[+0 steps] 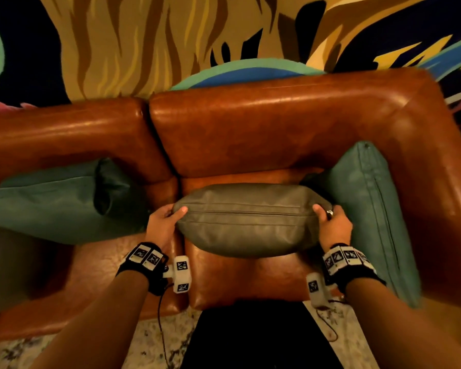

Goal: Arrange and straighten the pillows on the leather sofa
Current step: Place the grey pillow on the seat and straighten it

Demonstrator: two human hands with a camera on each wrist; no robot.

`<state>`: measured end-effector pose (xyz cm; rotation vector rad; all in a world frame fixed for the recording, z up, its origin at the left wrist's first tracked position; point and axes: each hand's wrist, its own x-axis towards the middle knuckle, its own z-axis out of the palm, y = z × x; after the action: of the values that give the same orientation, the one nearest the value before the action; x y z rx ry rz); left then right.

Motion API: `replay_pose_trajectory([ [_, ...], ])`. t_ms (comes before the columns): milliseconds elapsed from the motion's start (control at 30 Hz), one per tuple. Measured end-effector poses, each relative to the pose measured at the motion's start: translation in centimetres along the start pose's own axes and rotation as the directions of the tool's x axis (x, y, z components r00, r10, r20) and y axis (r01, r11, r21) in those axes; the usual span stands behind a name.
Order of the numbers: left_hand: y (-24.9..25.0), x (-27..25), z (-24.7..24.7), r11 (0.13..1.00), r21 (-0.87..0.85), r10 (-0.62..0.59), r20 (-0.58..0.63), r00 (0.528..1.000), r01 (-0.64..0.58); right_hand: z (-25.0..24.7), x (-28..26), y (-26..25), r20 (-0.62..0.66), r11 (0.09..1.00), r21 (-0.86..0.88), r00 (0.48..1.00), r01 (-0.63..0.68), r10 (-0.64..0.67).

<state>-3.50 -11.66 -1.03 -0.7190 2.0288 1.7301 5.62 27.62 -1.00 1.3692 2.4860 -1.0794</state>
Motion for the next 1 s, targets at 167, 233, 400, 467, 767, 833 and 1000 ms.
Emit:
replay_pose_trajectory([
  [167,1.5,0.1,-1.9,0.985,-0.162,-0.040,0.129,0.991,0.060,-1.2,0.1,1.3,-0.034,0.989,0.138,0.998,-0.056,0.061],
  [233,2.1,0.2,-2.2,0.974,-0.209,-0.056,0.175,0.983,0.093,-0.9,-0.2,0.9,-0.054,0.981,0.176,0.995,-0.077,0.088],
  [400,3.6,0.2,-4.6,0.958,-0.218,-0.133,0.237,0.962,0.186,-3.0,-1.1,-3.5,0.017,0.941,0.338,0.999,0.028,-0.036],
  [467,3.9,0.8,-5.5,0.985,-0.035,-0.166,0.115,0.979,0.171,-4.1,-2.5,-6.9,0.117,0.877,0.476,0.984,0.065,-0.137],
  [767,10.7,-3.1,-0.8,0.966,0.200,-0.256,0.616,0.745,0.167,3.1,-15.0,-17.7,0.267,0.732,0.348,0.686,0.586,-0.676],
  [833,11.3,-3.7,0.7,0.967,0.204,-0.252,0.654,0.713,0.155,6.1,-16.7,-17.9,0.359,0.715,0.321,0.619,0.621,-0.699],
  [1000,7.5,-0.5,1.1,0.939,0.337,-0.137,0.183,0.973,0.069,8.2,-14.3,-15.9,0.704,0.763,0.256,0.426,0.594,-0.568],
])
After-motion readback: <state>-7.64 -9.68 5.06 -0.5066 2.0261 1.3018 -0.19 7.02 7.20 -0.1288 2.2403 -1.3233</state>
